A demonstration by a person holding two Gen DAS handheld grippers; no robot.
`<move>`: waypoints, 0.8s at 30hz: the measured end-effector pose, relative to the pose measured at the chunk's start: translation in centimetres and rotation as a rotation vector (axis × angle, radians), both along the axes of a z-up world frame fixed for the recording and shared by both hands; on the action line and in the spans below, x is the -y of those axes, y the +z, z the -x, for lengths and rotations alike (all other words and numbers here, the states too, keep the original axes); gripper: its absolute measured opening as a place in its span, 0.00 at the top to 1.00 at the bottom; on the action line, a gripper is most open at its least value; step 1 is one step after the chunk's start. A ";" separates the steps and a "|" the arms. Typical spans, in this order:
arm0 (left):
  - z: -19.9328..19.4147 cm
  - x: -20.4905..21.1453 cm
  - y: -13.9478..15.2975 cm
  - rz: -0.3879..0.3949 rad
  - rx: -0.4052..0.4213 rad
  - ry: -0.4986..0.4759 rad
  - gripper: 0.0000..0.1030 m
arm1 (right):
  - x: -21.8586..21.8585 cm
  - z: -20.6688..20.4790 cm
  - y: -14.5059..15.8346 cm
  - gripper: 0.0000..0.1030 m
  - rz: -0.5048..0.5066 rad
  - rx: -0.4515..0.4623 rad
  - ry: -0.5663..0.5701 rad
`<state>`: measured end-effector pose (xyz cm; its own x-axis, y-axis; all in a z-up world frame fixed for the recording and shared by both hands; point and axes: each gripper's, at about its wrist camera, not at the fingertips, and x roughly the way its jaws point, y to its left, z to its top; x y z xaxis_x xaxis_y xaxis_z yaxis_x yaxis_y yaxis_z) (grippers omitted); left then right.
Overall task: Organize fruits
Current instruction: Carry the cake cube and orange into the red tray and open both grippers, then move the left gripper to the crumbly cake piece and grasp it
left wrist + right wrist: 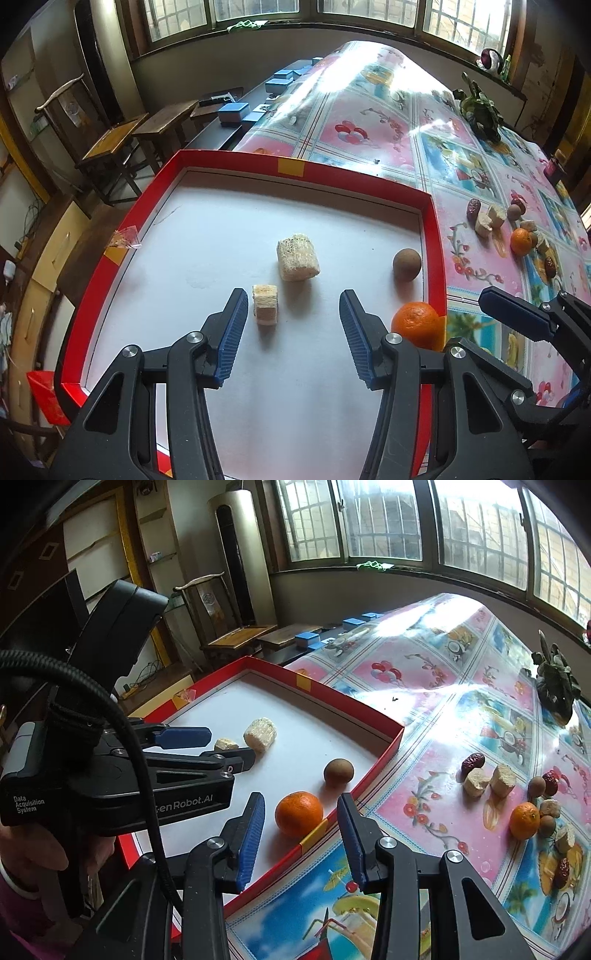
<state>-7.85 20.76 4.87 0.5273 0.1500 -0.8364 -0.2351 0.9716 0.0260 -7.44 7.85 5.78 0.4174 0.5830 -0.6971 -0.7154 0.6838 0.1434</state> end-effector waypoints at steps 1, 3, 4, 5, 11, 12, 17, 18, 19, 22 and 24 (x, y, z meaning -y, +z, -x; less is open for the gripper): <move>0.0 0.2 0.1 -0.002 0.003 -0.003 0.50 | 0.2 0.0 0.1 0.62 0.000 0.004 -0.007; 0.1 0.6 0.2 -0.002 0.008 -0.010 0.50 | 0.5 0.0 0.1 0.62 -0.001 0.007 -0.021; 0.1 0.8 0.3 -0.001 0.010 -0.014 0.50 | 0.6 0.0 0.1 0.61 -0.002 0.008 -0.028; 0.1 1.1 0.4 -0.001 0.011 -0.018 0.50 | 0.7 -0.1 0.1 0.61 -0.002 0.008 -0.035; -0.1 2.7 0.5 -0.004 0.013 -0.047 0.50 | 2.2 -0.3 0.1 0.59 0.002 0.007 -0.074; -0.1 3.0 0.5 -0.004 0.013 -0.052 0.50 | 2.5 -0.3 0.1 0.59 0.004 0.007 -0.082; -0.3 4.6 0.6 0.001 0.014 -0.084 0.50 | 4.7 -0.6 -0.2 0.59 0.006 0.002 -0.133; -0.4 5.0 0.6 0.002 0.014 -0.092 0.50 | 5.2 -0.7 -0.2 0.59 0.006 0.002 -0.146; -0.5 5.3 0.6 0.003 0.014 -0.098 0.50 | 5.7 -0.8 -0.2 0.59 0.006 0.005 -0.159; -0.8 6.4 0.5 0.005 0.012 -0.117 0.50 | 7.1 -1.0 -0.3 0.58 0.005 0.004 -0.190; -1.1 7.1 0.4 0.009 0.007 -0.129 0.50 | 8.2 -1.1 -0.4 0.57 0.007 0.004 -0.215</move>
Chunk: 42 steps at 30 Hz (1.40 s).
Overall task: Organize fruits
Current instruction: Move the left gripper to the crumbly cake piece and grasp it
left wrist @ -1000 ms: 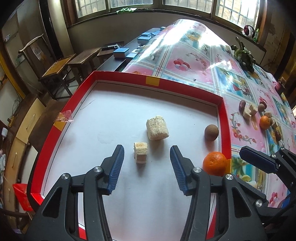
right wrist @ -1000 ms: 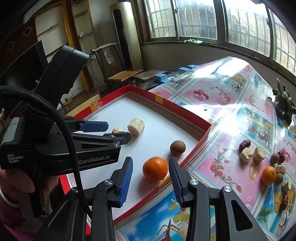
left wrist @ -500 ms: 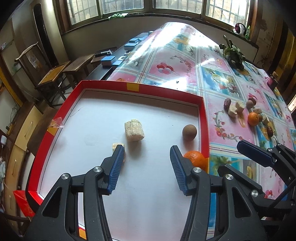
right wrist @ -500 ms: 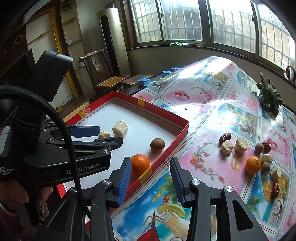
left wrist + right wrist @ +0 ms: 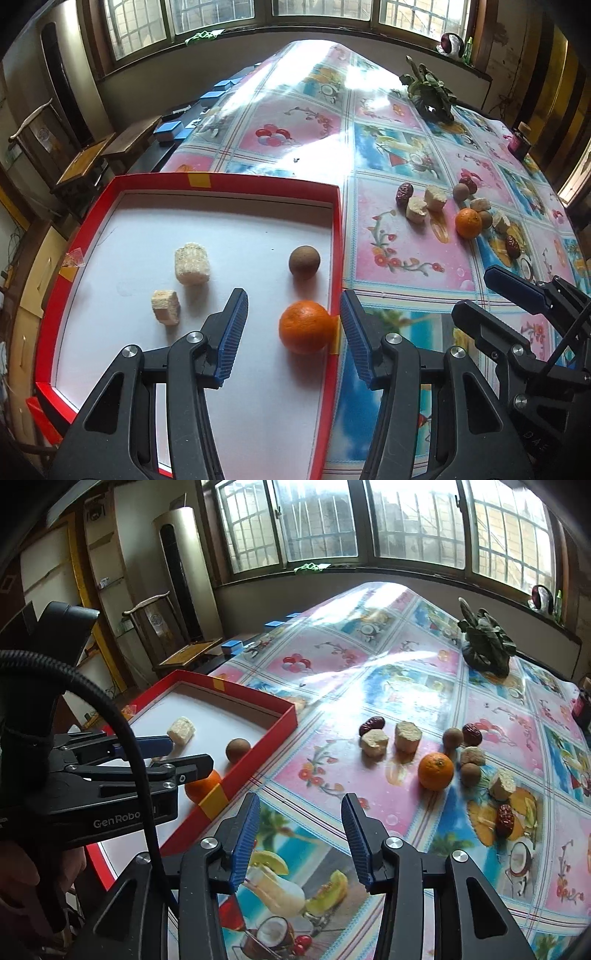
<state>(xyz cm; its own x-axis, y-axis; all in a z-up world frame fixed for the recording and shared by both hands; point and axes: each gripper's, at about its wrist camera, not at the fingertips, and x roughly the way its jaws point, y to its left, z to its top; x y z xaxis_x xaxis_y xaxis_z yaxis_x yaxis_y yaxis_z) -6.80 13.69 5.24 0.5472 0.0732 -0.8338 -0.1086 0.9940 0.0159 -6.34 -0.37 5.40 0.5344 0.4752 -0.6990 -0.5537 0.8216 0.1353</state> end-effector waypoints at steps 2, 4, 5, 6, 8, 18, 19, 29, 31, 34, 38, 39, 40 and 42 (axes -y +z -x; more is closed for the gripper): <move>-0.2 0.8 -0.1 0.002 -0.005 -0.015 0.50 | 1.1 -0.2 -0.1 0.57 -0.002 -0.007 -0.023; -0.4 1.6 -0.1 0.003 -0.008 -0.030 0.50 | 2.1 -0.3 -0.2 0.57 -0.007 -0.011 -0.045; -0.4 1.9 -0.1 0.004 -0.009 -0.038 0.50 | 2.5 -0.4 -0.3 0.56 -0.008 -0.012 -0.054; -0.5 2.3 -0.2 0.005 -0.011 -0.047 0.50 | 2.9 -0.5 -0.3 0.56 -0.007 -0.012 -0.063; -0.7 2.9 -0.2 0.011 -0.016 -0.062 0.50 | 3.8 -0.5 -0.3 0.56 -0.005 -0.011 -0.083; -2.5 5.6 -0.6 0.056 -0.044 -0.114 0.50 | 8.7 -0.9 -1.0 0.55 -0.007 -0.027 -0.179; -2.8 5.9 -0.6 0.065 -0.046 -0.123 0.50 | 9.2 -0.9 -1.0 0.55 -0.008 -0.027 -0.188; -7.3 8.0 -1.8 0.110 -0.089 -0.171 0.50 | 12.5 -1.0 -1.2 0.55 -0.031 -0.037 -0.241; -8.3 8.2 -2.1 0.107 -0.093 -0.167 0.50 | 12.8 -1.1 -1.1 0.55 -0.038 -0.036 -0.237; -9.7 8.3 -2.4 0.108 -0.090 -0.165 0.50 | 13.0 -1.4 -1.0 0.54 -0.029 -0.028 -0.235; -11.2 8.5 -3.0 0.109 -0.103 -0.168 0.50 | 13.6 -1.8 -1.1 0.53 -0.028 -0.029 -0.237; -11.5 8.6 -3.1 0.108 -0.104 -0.168 0.50 | 13.8 -1.9 -1.1 0.53 -0.034 -0.031 -0.238; -11.9 8.6 -3.2 0.109 -0.104 -0.167 0.50 | 14.0 -2.0 -1.2 0.53 -0.038 -0.032 -0.240; -12.4 8.5 -3.4 0.112 -0.109 -0.160 0.50 | 14.2 -2.2 -1.3 0.53 -0.040 -0.033 -0.246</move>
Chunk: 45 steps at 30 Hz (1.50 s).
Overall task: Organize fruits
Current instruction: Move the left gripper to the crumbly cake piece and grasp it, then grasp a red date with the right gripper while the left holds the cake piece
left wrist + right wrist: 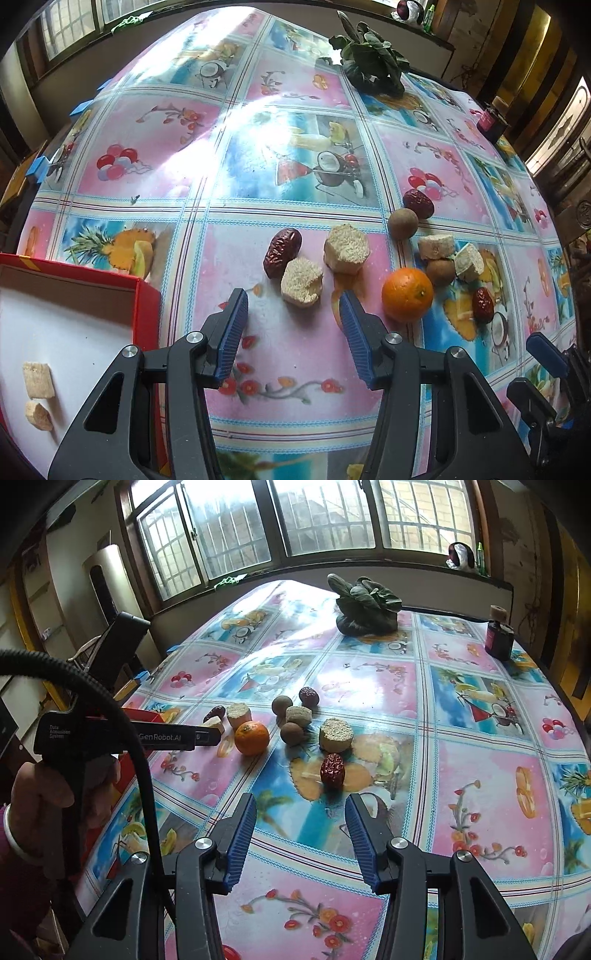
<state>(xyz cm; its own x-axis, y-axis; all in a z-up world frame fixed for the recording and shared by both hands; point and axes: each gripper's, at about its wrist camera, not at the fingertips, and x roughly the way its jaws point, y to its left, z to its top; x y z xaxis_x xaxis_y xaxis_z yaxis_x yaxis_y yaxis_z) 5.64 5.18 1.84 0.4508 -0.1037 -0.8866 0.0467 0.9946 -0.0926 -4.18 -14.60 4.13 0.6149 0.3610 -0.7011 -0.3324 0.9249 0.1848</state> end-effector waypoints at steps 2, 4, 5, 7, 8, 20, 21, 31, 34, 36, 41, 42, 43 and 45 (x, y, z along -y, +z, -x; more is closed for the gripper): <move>-0.5 0.1 -0.1 -0.002 -0.002 0.002 0.50 | 0.2 -0.2 -0.2 0.53 -0.005 -0.006 -0.003; -0.7 0.2 -0.1 -0.007 0.003 -0.001 0.50 | 0.2 -0.5 -0.5 0.53 -0.006 -0.014 -0.004; -0.8 0.2 -0.2 -0.007 0.005 -0.002 0.50 | 0.3 -0.6 -0.6 0.53 -0.005 -0.017 -0.004; -0.8 0.3 -0.2 -0.019 0.011 -0.006 0.51 | 0.2 -0.7 -0.8 0.53 -0.005 -0.024 -0.004; -0.7 0.4 -0.2 -0.033 0.016 -0.009 0.53 | 0.2 -0.7 -0.9 0.53 -0.005 -0.026 -0.003; 1.8 -0.6 0.7 -0.040 0.037 0.006 0.77 | -0.5 -1.5 -1.0 0.53 0.044 -0.034 0.003; 2.3 -0.6 0.9 -0.041 0.039 0.005 0.77 | -0.6 -1.8 -1.1 0.53 0.057 -0.039 0.000; 5.7 -0.2 1.8 -0.021 0.045 -0.028 0.77 | -1.6 -5.2 -2.3 0.78 0.134 -0.065 -0.009; 6.4 -0.5 2.1 -0.018 0.050 -0.028 0.77 | -1.3 -5.1 -2.6 0.82 0.129 -0.069 -0.020; 6.7 -0.9 2.2 -0.022 0.052 -0.019 0.77 | -1.3 -4.5 -2.4 0.82 0.120 -0.068 -0.018; 7.8 -1.6 2.7 -0.024 0.063 -0.008 0.77 | -1.3 -2.4 -1.5 0.82 0.079 -0.053 -0.027; 8.0 -1.7 2.7 -0.025 0.065 -0.008 0.77 | -1.4 -2.0 -1.3 0.82 0.071 -0.051 -0.025; 8.3 -1.8 2.8 -0.026 0.067 -0.009 0.77 | -1.6 -1.6 -1.1 0.82 0.067 -0.049 -0.022; 8.8 -1.9 2.9 -0.033 0.074 -0.007 0.77 | -2.1 -0.8 -0.8 0.82 0.067 -0.041 -0.012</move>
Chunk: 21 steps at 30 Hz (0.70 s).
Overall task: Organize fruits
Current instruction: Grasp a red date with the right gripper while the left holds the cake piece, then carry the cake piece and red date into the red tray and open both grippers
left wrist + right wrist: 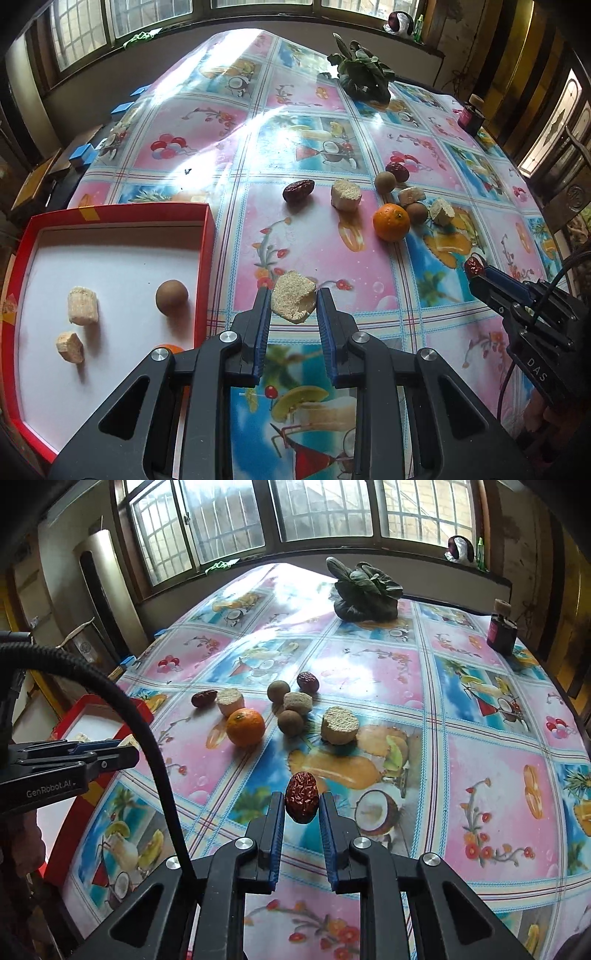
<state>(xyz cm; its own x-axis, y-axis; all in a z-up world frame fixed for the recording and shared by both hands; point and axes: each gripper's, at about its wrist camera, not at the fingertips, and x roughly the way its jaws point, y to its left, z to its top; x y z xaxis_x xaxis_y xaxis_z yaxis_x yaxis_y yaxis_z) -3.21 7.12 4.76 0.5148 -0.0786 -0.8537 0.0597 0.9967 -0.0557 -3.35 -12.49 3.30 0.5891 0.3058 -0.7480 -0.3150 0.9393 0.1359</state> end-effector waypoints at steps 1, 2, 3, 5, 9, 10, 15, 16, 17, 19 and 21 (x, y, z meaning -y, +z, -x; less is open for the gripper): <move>0.2 0.0 0.0 -0.005 0.004 0.001 0.77 | -0.2 0.3 0.2 0.82 -0.001 0.004 0.005; 0.5 -0.1 0.0 -0.010 0.007 0.002 0.77 | -0.5 0.7 0.4 0.82 -0.005 0.011 0.008; 0.7 -0.1 0.1 -0.013 0.009 0.003 0.77 | -0.8 1.1 0.6 0.82 -0.010 0.017 0.011; 1.3 -0.2 0.2 -0.022 0.016 0.004 0.77 | -1.5 1.8 0.9 0.82 -0.015 0.024 0.022; 2.4 -0.8 0.7 -0.048 0.044 0.016 0.77 | -2.9 2.7 1.3 0.82 -0.021 0.031 0.047; 2.6 -1.0 0.9 -0.053 0.052 0.021 0.77 | -3.3 2.9 1.3 0.82 -0.020 0.034 0.055; 3.7 -2.4 1.6 -0.077 0.085 0.052 0.77 | -5.4 3.8 2.0 0.82 -0.018 0.050 0.099; 3.8 -2.7 1.7 -0.079 0.089 0.058 0.77 | -5.8 3.9 2.2 0.82 -0.017 0.053 0.108; 4.0 -3.0 1.8 -0.080 0.092 0.062 0.77 | -6.2 4.1 2.4 0.82 -0.015 0.057 0.115; 4.3 -3.5 1.9 -0.084 0.098 0.072 0.77 | -7.0 4.3 2.6 0.82 -0.013 0.063 0.130; 4.7 -4.2 1.9 -0.086 0.103 0.084 0.77 | -7.7 4.5 2.9 0.82 -0.011 0.066 0.145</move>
<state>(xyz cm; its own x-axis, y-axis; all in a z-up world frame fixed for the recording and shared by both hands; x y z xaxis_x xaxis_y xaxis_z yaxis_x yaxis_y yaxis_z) -7.87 11.27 6.65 0.6018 0.0395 -0.7976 -0.0233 0.9992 0.0319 -7.81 -4.76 6.15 0.5859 0.3991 -0.7053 -0.4558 0.8819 0.1204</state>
